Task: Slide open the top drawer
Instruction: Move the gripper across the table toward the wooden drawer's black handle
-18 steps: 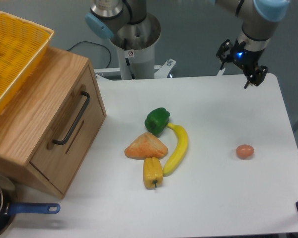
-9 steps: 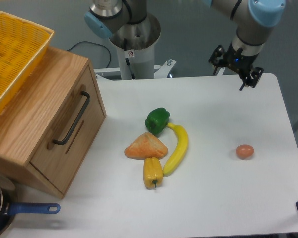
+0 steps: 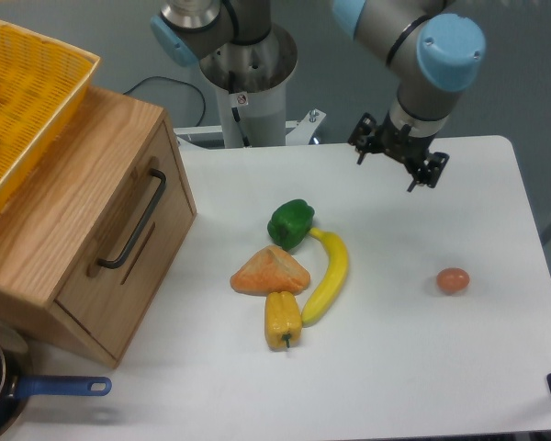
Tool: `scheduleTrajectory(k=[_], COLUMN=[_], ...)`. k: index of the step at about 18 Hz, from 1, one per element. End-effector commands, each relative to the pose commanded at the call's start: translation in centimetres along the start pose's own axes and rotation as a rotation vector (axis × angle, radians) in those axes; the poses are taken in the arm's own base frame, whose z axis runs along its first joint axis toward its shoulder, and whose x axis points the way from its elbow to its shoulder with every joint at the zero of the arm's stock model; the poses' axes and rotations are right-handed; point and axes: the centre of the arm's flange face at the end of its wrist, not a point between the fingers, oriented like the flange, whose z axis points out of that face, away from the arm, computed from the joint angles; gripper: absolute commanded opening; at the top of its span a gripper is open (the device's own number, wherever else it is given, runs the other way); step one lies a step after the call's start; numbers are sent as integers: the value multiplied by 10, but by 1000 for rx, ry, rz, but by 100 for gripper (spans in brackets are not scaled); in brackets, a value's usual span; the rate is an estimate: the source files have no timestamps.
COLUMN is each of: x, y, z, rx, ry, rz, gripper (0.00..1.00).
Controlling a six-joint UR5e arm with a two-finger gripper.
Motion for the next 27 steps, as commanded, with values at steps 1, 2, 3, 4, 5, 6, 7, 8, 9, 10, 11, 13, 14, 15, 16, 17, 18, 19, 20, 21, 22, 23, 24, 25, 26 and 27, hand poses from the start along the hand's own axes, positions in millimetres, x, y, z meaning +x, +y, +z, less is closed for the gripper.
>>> scheduleTrajectory(k=[1, 2, 3, 4, 5, 6, 7, 8, 9, 10, 11, 13, 14, 15, 16, 17, 18, 19, 20, 21, 22, 23, 24, 25, 26, 27], x=[3, 8, 13, 18, 22, 28, 36, 45, 51, 57, 62, 72, 80, 86, 89, 95, 102, 108, 111, 116, 123, 129, 133, 137, 143, 148], y=[-5, -14, -22, -29, -36, -46, -57, -68, -77, -89, -97, -105, -113, -118, -122, -126, -133, -138, -141, -145, -150, -154, -157, -160, -164, -168], z=[-3, -3, -4, -2, 0, 3, 6, 8, 6, 5, 5, 6, 7, 9, 10, 11, 15, 16, 16, 18, 19, 20, 21, 19, 19, 19], rx=[11, 13, 12, 10, 11, 10, 6, 5, 10, 25, 38, 41, 38, 35, 33, 31, 28, 34, 42, 44, 45, 43, 41, 43, 42, 42], ry=[0, -1, -4, -2, 2, 4, 7, 9, 7, 15, 25, 33, 34, 36, 38, 42, 49, 58, 67, 77, 81, 84, 85, 83, 83, 81], rz=[-35, -59, -70, -85, -113, -148, -176, -195, -210, -217, -228, -253, -254, -262, -275, -284, -285, -293, -304, -303, -296, -288, -291, -292, -292, -290], gripper=[100, 100, 100, 100, 100, 100, 100, 100, 100, 100, 100, 100, 100, 100, 100, 100, 100, 100, 100, 100, 100, 100, 100, 100, 100, 100])
